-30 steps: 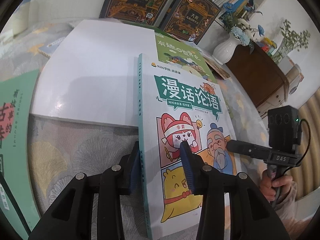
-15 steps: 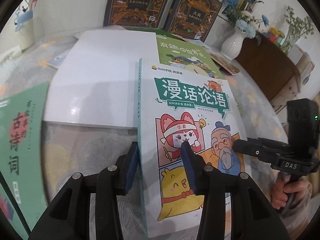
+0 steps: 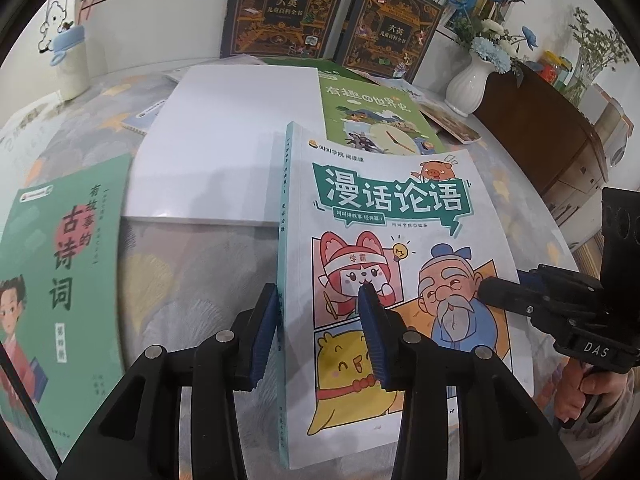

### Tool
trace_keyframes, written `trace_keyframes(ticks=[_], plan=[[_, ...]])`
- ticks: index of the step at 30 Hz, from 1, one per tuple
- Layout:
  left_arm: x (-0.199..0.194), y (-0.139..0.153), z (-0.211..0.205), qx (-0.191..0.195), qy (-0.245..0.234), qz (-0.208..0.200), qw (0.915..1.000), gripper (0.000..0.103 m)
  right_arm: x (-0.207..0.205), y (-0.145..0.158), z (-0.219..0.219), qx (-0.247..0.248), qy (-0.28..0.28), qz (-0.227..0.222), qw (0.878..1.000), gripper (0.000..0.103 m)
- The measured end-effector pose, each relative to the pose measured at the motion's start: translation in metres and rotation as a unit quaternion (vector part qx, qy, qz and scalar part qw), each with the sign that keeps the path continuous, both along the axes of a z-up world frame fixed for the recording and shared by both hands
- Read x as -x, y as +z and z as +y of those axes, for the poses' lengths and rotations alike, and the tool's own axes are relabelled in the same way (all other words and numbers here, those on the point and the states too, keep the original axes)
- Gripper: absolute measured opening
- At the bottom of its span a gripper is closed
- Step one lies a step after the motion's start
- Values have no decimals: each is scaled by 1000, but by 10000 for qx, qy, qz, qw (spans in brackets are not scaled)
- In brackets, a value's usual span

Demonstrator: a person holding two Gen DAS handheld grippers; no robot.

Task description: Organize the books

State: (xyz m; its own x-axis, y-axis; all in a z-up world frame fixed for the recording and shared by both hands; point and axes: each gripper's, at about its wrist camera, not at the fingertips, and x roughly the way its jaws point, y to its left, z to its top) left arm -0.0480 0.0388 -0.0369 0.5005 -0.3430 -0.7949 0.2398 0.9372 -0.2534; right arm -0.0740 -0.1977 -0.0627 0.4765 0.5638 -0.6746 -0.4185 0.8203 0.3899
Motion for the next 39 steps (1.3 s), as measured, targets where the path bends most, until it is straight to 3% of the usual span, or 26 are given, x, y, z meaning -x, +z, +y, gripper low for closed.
trace_keyframes(ticks=[4,7,11,17,19,21,24,26,30,33,39], plan=[[6,6,12,56,84,-103,9999,37,6,13,13,102,52,-184,9998,23],[10,19,22,424,-27,-247,9988,34,9,23,25,22,226,-260,9994,23],[15,34,29,119,-3,-524,9986,34,5,30,42,171,262,-306,9990,23],[-4,-3,59,223,320,203,9990,34,-3,-2,31,122,96,155,9998,22],[-9,-21,65,526,295,510,9969,34,-8,-14,25,-32,49,351,9994,22],[-12,-27,66,850,216,519,9948,34,-11,-24,22,-143,42,493,9987,23],[-13,-27,65,999,256,632,9927,36,-19,-36,22,-521,83,766,9957,25],[-12,-22,61,831,297,621,9942,35,-20,-30,26,-445,82,693,9966,25],[-4,-2,65,1033,208,470,9933,35,-11,-3,36,-387,242,318,9985,22],[-2,12,74,880,260,266,9954,35,-6,15,52,-225,419,98,9988,22],[1,38,111,968,451,-34,9943,35,-8,41,89,-59,718,-156,9973,22]])
